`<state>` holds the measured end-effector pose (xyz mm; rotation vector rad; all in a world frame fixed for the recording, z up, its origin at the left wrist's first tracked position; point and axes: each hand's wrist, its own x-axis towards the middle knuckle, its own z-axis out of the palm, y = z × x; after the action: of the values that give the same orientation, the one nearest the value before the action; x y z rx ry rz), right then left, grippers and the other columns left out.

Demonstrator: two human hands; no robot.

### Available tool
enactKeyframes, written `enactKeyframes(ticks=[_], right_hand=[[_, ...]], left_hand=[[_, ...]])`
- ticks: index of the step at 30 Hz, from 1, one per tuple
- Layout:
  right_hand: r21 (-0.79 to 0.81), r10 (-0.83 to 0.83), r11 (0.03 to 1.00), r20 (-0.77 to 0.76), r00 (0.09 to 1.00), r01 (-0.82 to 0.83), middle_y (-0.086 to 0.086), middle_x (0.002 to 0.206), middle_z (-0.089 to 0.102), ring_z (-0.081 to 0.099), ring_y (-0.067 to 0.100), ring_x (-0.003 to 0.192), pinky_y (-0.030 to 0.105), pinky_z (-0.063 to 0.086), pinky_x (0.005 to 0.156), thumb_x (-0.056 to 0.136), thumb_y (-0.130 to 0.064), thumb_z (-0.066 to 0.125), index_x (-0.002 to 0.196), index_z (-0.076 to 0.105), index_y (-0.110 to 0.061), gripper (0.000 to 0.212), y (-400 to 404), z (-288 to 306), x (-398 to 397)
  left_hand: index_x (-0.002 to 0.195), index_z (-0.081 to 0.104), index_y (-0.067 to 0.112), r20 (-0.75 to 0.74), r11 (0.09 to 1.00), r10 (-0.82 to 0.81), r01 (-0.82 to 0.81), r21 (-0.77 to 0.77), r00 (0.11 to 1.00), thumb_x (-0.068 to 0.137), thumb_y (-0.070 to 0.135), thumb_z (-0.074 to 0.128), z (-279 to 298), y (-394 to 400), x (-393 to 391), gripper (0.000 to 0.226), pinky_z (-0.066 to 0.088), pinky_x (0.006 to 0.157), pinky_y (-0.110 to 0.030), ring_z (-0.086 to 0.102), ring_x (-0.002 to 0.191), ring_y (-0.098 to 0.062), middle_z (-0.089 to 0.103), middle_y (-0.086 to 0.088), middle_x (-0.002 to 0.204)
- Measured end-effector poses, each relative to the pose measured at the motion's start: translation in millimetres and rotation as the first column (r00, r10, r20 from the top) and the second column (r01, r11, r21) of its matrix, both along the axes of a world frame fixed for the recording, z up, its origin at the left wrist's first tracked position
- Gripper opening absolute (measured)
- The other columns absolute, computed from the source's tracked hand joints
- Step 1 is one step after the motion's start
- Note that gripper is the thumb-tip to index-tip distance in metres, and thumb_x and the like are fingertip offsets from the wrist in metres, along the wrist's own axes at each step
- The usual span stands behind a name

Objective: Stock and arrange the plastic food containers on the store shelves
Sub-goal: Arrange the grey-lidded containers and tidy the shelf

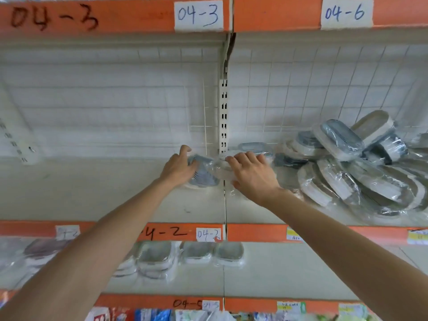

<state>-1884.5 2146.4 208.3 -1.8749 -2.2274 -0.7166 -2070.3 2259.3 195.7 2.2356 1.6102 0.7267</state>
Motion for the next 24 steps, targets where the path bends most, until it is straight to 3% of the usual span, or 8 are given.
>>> enactKeyframes(ticks=[5, 9, 12, 16, 18, 21, 24], right_hand=[[-0.117, 0.075, 0.991, 0.091, 0.993, -0.064, 0.008, 0.130, 0.043, 0.038, 0.027, 0.122, 0.041, 0.030, 0.097, 0.087, -0.028, 0.055, 0.138, 0.034, -0.018, 0.056, 8, -22, -31], [-0.165, 0.155, 0.978, 0.140, 0.978, -0.131, 0.010, 0.131, 0.042, 0.038, 0.028, 0.121, 0.040, 0.030, 0.097, 0.086, -0.034, 0.058, 0.136, 0.038, -0.019, 0.056, 13, -35, -55], [-0.193, 0.181, 0.969, 0.114, 0.977, -0.157, 0.010, 0.131, 0.042, 0.037, 0.028, 0.122, 0.041, 0.030, 0.097, 0.086, -0.044, 0.058, 0.136, 0.039, -0.019, 0.059, 18, -44, -72], [-0.333, 0.214, 0.913, -0.103, 0.971, -0.236, 0.009, 0.131, 0.040, 0.035, 0.027, 0.124, 0.040, 0.030, 0.102, 0.090, -0.046, 0.049, 0.136, 0.042, -0.022, 0.052, 26, -47, -81], [-0.422, 0.219, 0.857, -0.219, 0.951, -0.295, 0.009, 0.133, 0.040, 0.034, 0.027, 0.126, 0.040, 0.031, 0.104, 0.089, -0.038, 0.051, 0.137, 0.043, -0.025, 0.051, 32, -40, -77], [-0.483, 0.174, 0.804, -0.366, 0.914, -0.346, 0.005, 0.140, 0.038, 0.032, 0.025, 0.130, 0.043, 0.030, 0.108, 0.086, -0.020, 0.053, 0.141, 0.040, -0.025, 0.057, 42, -29, -62], [-0.596, 0.160, 0.770, -0.165, 0.973, -0.227, 0.001, 0.155, 0.015, 0.014, 0.022, 0.141, 0.045, 0.026, 0.112, 0.082, -0.008, 0.052, 0.150, 0.012, -0.020, 0.080, 50, -26, -46]], left_hand=[[0.114, 0.045, 0.010, 0.014, 0.985, 0.137, -0.135, -0.106, 0.990, 0.097, 0.029, 0.037, -7, -9, -55, 0.027, 0.035, 0.071, -0.031, 0.050, 0.089, -0.028, 0.053, -0.019, 0.116], [0.120, 0.044, 0.000, -0.044, 0.946, 0.238, -0.242, -0.216, 0.970, 0.100, 0.026, 0.031, -16, -14, -91, 0.035, 0.037, 0.075, -0.033, 0.051, 0.099, -0.033, 0.048, -0.024, 0.123], [0.116, 0.047, -0.001, -0.112, 0.944, 0.226, -0.246, -0.221, 0.968, 0.100, 0.020, 0.031, -25, -19, -112, 0.031, 0.040, 0.077, -0.035, 0.053, 0.100, -0.032, 0.056, -0.022, 0.114], [0.079, 0.055, -0.004, -0.196, 0.951, 0.217, -0.252, -0.178, 0.956, 0.089, 0.009, 0.038, -27, -26, -121, 0.024, 0.046, 0.079, -0.045, 0.057, 0.090, -0.043, 0.056, -0.038, 0.106], [0.091, 0.056, -0.014, -0.209, 0.964, 0.198, -0.229, -0.134, 0.958, 0.091, 0.016, 0.043, -30, -26, -121, 0.033, 0.045, 0.084, -0.047, 0.055, 0.101, -0.046, 0.054, -0.037, 0.111], [0.125, 0.047, 0.000, -0.233, 0.983, 0.083, -0.118, -0.138, 0.969, 0.091, 0.043, 0.053, -33, -26, -114, 0.055, 0.039, 0.094, -0.037, 0.044, 0.118, -0.028, 0.044, -0.012, 0.129], [0.135, 0.037, 0.007, -0.337, 0.984, -0.015, -0.046, -0.173, 0.942, 0.083, 0.057, 0.060, -35, -21, -101, 0.076, 0.037, 0.101, -0.035, 0.037, 0.125, -0.024, 0.036, -0.008, 0.138]])
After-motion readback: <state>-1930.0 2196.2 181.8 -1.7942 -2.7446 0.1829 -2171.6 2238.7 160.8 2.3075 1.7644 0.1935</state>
